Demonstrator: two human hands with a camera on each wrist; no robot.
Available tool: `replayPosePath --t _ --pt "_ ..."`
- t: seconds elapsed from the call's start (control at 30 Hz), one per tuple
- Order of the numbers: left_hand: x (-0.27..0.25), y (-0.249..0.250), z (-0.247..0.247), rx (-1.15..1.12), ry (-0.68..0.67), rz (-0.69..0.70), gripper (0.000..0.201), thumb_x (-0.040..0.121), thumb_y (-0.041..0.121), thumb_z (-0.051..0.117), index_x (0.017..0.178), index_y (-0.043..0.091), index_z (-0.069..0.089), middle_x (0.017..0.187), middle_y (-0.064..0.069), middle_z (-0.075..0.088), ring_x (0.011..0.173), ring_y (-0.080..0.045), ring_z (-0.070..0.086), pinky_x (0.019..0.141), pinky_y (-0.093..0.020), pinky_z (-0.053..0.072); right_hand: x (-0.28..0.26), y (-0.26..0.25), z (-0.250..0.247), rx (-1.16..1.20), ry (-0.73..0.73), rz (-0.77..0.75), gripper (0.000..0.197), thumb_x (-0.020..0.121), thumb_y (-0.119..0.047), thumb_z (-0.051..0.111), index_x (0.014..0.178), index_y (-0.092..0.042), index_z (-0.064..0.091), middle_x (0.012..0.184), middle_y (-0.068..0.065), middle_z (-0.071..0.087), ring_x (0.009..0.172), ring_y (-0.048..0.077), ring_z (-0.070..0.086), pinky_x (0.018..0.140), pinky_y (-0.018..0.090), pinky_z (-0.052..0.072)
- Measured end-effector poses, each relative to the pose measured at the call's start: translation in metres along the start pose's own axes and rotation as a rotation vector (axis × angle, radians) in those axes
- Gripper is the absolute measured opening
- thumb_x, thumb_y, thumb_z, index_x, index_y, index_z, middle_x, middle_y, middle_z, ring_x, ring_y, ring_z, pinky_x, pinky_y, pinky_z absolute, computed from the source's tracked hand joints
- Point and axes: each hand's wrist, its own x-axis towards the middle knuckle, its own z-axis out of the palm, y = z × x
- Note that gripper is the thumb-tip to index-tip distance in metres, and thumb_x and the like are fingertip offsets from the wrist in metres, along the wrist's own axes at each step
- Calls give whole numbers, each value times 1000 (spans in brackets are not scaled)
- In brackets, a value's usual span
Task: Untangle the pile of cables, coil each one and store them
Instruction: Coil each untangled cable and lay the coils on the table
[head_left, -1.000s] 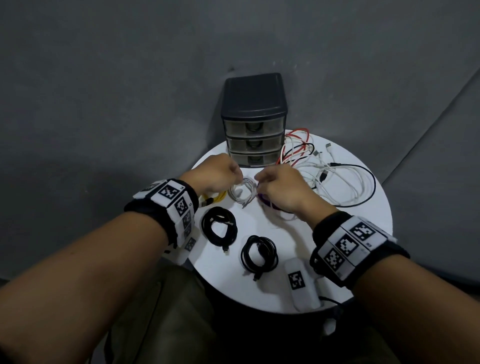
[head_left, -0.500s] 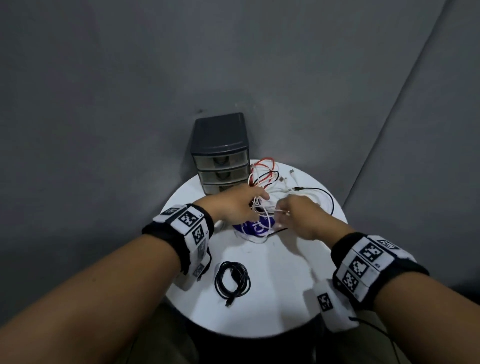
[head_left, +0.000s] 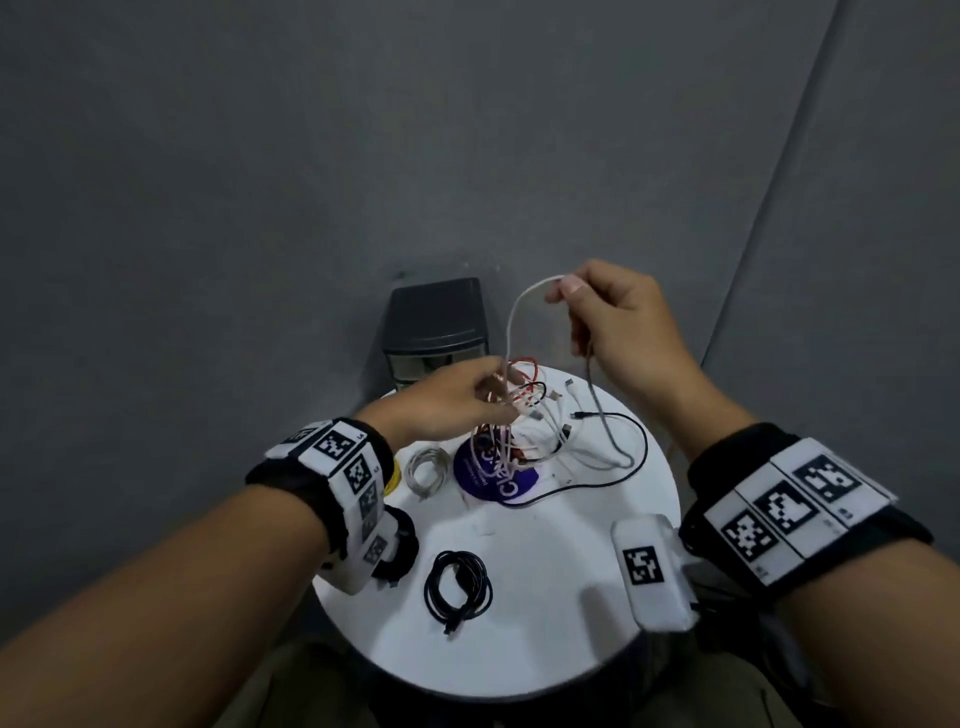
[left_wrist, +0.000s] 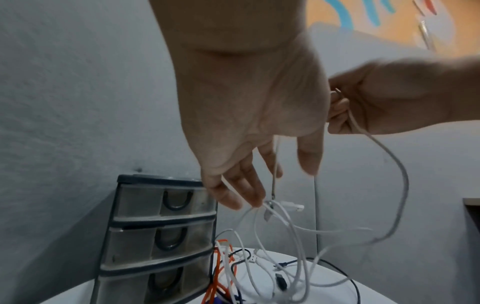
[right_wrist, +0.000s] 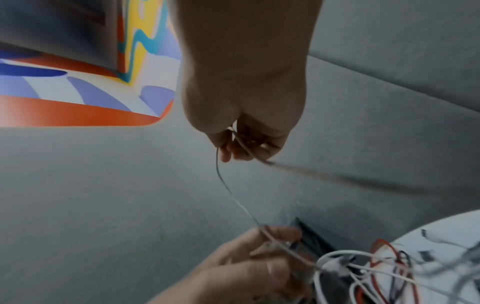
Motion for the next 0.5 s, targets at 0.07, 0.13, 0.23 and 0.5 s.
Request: replayPosePath --t 0.07,0.13,0.23,0.5 --pt "-4 13 1 -37 26 46 34 90 41 74 121 32 63 118 3 69 110 -14 66 97 -33 52 0 -8 2 -3 -14 -45 24 101 -29 55 85 -20 70 55 -12 46 52 11 42 54 29 36" --pt "-11 31 -1 -97 106 67 22 99 40 62 106 22 71 109 -7 73 97 -18 69 90 -34 51 1 -14 3 -44 -43 -87 23 100 -28 56 87 -16 71 53 -15 42 52 6 36 56 26 32" --pt "-18 48 -10 -243 262 84 43 109 31 44 84 7 70 96 -14 76 85 -29 69 85 -39 53 -1 -14 3 -157 -91 -98 21 98 -27 60 88 -10 68 60 -11 42 57 8 38 57 29 33" --pt "-31 61 -50 -721 672 114 43 111 26 35 82 7 60 80 -14 75 72 -24 73 65 -29 58 -44 59 -12 -427 -319 358 23 98 -14 57 77 -15 66 70 3 65 62 17 57 60 29 48"
